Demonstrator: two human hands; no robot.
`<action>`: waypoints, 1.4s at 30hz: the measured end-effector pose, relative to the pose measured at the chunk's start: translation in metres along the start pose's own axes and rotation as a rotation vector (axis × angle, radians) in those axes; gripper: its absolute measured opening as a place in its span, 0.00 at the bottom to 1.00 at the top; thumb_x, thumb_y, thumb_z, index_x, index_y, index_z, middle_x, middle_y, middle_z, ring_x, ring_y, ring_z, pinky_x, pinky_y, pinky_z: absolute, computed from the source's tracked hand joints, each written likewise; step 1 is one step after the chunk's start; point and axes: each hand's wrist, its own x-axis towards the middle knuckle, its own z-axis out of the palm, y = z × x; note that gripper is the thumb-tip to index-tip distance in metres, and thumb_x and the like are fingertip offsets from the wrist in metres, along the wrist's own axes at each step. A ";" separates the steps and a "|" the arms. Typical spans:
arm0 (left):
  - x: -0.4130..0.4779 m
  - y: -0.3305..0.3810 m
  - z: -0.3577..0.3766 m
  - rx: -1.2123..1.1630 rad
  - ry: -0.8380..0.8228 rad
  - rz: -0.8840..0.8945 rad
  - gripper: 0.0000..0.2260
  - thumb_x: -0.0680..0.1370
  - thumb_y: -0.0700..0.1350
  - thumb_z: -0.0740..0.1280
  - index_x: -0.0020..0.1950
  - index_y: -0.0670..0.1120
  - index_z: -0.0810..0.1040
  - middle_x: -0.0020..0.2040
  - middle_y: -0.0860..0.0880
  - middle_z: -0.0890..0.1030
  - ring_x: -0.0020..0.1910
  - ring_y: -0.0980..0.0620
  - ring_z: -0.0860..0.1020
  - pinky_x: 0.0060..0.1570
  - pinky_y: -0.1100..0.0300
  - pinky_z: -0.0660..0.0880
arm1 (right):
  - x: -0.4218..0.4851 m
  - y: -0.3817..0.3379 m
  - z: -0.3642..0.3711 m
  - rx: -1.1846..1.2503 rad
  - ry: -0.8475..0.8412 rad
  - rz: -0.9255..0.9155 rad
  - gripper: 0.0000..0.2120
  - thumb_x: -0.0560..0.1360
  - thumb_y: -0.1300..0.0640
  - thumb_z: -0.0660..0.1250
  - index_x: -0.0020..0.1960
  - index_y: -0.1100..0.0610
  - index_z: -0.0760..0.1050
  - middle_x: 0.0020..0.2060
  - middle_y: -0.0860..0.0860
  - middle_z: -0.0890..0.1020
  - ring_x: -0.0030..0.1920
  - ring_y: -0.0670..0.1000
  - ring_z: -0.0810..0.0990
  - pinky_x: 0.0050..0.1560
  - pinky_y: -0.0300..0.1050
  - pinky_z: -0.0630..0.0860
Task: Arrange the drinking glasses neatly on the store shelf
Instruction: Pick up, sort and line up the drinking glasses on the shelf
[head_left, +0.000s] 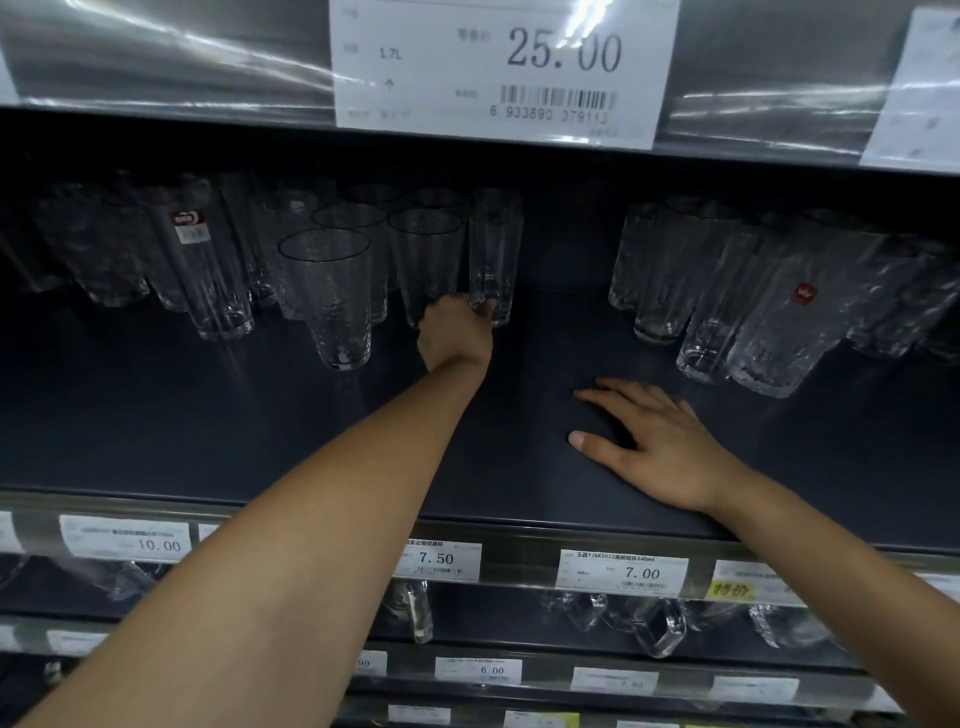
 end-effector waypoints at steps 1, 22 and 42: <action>0.000 0.000 0.000 0.006 0.003 0.001 0.13 0.80 0.53 0.67 0.54 0.44 0.84 0.49 0.43 0.85 0.49 0.44 0.82 0.46 0.52 0.79 | 0.000 0.000 0.000 0.001 -0.002 0.000 0.31 0.75 0.30 0.54 0.76 0.38 0.59 0.77 0.41 0.58 0.77 0.45 0.54 0.73 0.46 0.49; -0.002 0.007 -0.002 0.080 0.005 -0.051 0.16 0.81 0.53 0.65 0.54 0.42 0.84 0.52 0.41 0.83 0.54 0.41 0.81 0.48 0.50 0.78 | 0.000 0.000 0.000 0.005 -0.003 0.001 0.32 0.75 0.30 0.53 0.77 0.39 0.59 0.78 0.41 0.59 0.77 0.46 0.54 0.74 0.48 0.50; -0.007 0.017 -0.007 0.139 0.024 -0.081 0.16 0.80 0.54 0.66 0.55 0.43 0.84 0.54 0.41 0.83 0.55 0.42 0.81 0.46 0.53 0.75 | 0.000 0.000 0.000 0.010 -0.002 -0.001 0.32 0.74 0.29 0.53 0.76 0.38 0.59 0.77 0.41 0.59 0.77 0.46 0.54 0.75 0.49 0.50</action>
